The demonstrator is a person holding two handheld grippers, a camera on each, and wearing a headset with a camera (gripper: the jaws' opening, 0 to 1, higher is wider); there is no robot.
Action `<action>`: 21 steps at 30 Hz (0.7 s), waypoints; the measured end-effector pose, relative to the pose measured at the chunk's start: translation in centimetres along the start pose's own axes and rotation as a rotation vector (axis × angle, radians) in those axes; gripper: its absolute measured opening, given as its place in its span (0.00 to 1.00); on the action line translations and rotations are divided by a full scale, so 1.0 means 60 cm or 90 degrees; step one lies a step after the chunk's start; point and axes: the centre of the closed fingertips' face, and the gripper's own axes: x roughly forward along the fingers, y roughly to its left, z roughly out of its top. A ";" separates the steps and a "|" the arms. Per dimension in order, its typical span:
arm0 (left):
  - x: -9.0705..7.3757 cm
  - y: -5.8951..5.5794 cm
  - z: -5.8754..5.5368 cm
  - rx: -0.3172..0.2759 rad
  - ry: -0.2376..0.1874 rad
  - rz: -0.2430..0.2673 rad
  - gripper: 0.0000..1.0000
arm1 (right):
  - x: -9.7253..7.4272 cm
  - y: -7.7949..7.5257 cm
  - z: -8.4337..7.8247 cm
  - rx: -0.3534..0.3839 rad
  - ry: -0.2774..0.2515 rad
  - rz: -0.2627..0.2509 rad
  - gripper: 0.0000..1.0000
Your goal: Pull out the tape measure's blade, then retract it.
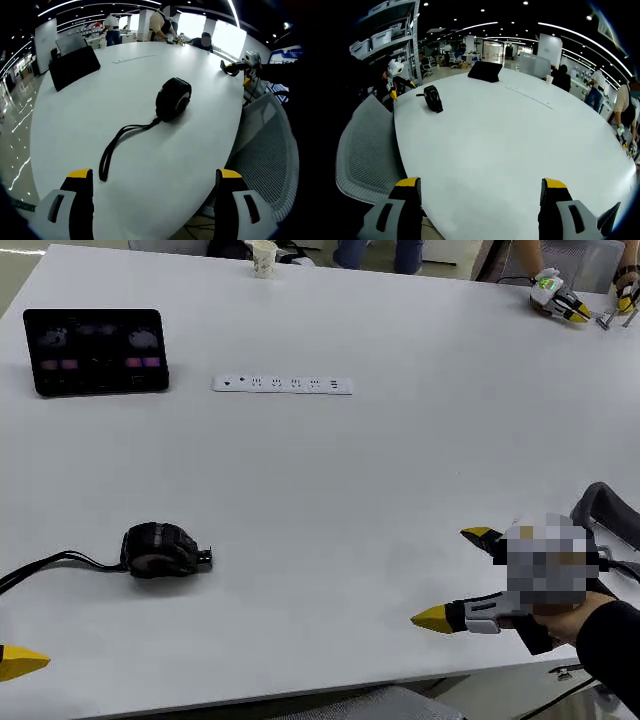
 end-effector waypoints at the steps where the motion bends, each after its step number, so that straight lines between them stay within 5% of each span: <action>1: 0.001 0.000 0.002 0.004 -0.002 0.000 0.99 | 0.002 0.000 0.001 0.001 0.001 0.003 0.99; 7: 0.012 0.002 0.029 0.044 -0.002 -0.006 0.99 | 0.025 0.001 0.012 0.019 0.011 0.025 0.99; 21: 0.038 -0.014 0.080 0.094 0.027 -0.060 0.99 | 0.075 0.032 0.067 -0.062 0.007 0.095 0.99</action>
